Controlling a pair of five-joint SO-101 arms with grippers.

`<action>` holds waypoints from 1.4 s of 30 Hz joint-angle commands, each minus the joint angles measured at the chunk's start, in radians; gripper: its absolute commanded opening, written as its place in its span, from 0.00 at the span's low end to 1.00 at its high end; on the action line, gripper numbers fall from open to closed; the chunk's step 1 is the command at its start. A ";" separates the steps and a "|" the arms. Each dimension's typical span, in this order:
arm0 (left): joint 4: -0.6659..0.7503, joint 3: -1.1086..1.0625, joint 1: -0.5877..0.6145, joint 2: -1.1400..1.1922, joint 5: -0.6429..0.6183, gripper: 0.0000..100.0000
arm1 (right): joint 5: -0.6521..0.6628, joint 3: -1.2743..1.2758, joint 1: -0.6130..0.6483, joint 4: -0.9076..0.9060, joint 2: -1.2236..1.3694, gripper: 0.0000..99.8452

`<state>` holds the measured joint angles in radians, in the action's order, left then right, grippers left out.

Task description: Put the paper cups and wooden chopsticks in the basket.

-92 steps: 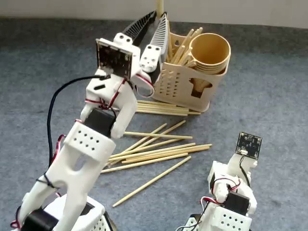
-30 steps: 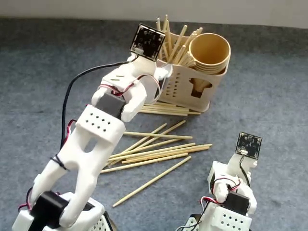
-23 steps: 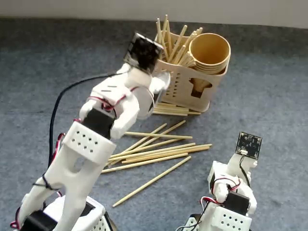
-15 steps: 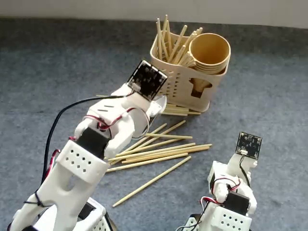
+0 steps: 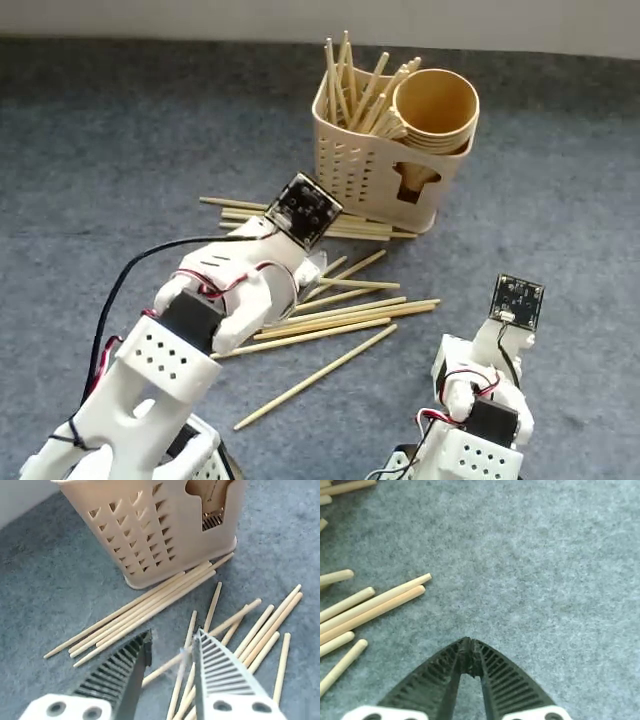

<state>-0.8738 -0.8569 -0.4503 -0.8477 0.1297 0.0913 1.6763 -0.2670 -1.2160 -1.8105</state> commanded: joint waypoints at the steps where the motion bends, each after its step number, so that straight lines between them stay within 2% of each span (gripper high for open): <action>1: -0.121 0.001 -0.101 -0.028 0.098 0.15 | 0.000 0.153 -0.010 -0.005 -0.005 0.01; 5: -0.218 -0.002 -0.185 -0.027 0.123 0.15 | 0.000 0.153 -0.010 -0.005 -0.005 0.01; 9: -0.230 -0.039 -0.226 0.004 0.123 0.15 | 0.000 0.153 -0.010 -0.005 -0.005 0.01; 15: -0.101 -0.061 -0.283 0.226 0.114 0.14 | 0.000 0.153 -0.010 -0.005 -0.005 0.01; 17: -0.066 -0.058 -0.303 0.292 0.075 0.15 | 0.000 0.153 -0.010 -0.005 -0.005 0.01; 22: -0.049 -0.005 -0.357 0.414 0.057 0.15 | 0.000 0.153 -0.010 -0.005 -0.005 0.01; 38: -0.046 0.136 -0.358 0.740 0.057 0.14 | 0.000 0.153 -0.010 -0.005 -0.005 0.01; 42: -0.052 0.182 -0.361 0.812 0.060 0.05 | 0.000 0.153 -0.010 -0.005 -0.005 0.01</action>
<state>-0.9321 -0.7495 -0.7956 -0.0775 0.1926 0.0913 1.6763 -0.2670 -1.2160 -1.8105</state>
